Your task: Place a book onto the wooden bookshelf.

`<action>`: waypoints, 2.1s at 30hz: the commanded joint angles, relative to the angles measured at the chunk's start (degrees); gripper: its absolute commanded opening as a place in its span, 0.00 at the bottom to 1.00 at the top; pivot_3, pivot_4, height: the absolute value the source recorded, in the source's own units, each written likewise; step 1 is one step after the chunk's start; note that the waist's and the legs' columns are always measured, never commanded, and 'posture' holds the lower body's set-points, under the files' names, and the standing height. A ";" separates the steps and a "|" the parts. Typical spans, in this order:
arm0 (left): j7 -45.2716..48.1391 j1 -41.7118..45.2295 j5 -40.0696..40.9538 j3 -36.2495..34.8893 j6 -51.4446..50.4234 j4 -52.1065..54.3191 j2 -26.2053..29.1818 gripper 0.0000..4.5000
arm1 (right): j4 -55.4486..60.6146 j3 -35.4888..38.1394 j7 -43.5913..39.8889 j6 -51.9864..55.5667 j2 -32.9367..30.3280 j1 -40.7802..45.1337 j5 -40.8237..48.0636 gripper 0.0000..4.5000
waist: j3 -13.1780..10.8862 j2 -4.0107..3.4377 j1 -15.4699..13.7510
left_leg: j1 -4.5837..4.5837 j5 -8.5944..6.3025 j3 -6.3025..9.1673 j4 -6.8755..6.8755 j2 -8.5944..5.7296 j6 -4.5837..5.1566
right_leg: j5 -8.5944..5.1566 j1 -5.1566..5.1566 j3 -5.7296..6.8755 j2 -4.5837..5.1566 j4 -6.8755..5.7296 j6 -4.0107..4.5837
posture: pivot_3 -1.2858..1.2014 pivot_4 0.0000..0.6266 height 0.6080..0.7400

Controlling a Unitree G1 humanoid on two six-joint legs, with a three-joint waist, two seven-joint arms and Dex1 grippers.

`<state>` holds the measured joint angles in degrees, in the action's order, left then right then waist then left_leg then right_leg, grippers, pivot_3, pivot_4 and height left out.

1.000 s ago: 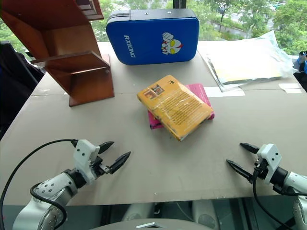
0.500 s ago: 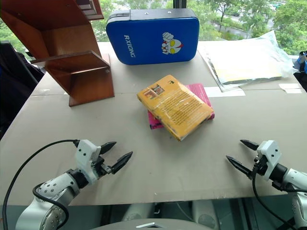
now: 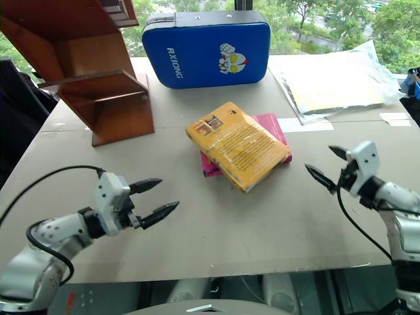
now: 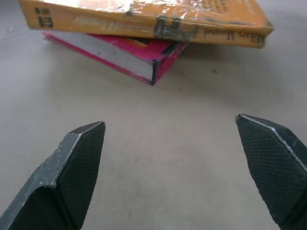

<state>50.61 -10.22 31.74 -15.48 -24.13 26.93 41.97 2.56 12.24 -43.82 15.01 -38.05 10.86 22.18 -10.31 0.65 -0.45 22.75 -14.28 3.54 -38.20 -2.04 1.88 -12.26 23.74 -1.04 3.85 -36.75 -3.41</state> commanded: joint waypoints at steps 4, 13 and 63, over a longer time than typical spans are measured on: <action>6.04 9.91 6.82 -7.56 -3.24 -4.05 8.54 1.00 | -11.61 -6.89 0.97 1.48 1.87 18.41 -5.36 0.67 | -0.03 0.00 0.26 | 0.03 0.00 -0.05 0.01 -0.01 0.00 | 0.03 0.04 -0.03 -0.17 0.01 0.04 | 0.52 0.24 1.00; 6.95 13.27 10.13 -12.77 -7.61 -4.26 13.48 1.00 | -41.85 -15.01 -3.20 -7.32 6.50 36.65 -14.71 0.01 | -0.08 0.05 1.46 | 0.09 0.02 -0.11 0.32 -0.03 -0.02 | 0.16 0.15 -0.09 -0.16 0.20 -0.14 | 0.52 0.24 1.00; -10.15 -2.31 28.43 -11.26 -30.09 1.18 1.21 1.00 | -6.71 -13.15 -17.11 -1.04 9.14 24.70 -6.57 0.01 | -0.10 0.02 1.64 | 0.10 0.09 -0.04 0.85 -0.06 -0.18 | 0.25 0.49 -0.12 0.13 0.11 -0.08 | 0.52 0.24 1.00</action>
<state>43.40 -12.74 57.04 -27.95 -51.21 27.98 43.89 -12.19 -3.18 -59.40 12.58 -27.76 36.89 11.81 -10.41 0.68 1.19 22.86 -14.19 3.51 -37.33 -2.09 1.69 -12.01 24.24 -1.15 4.00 -36.63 -3.49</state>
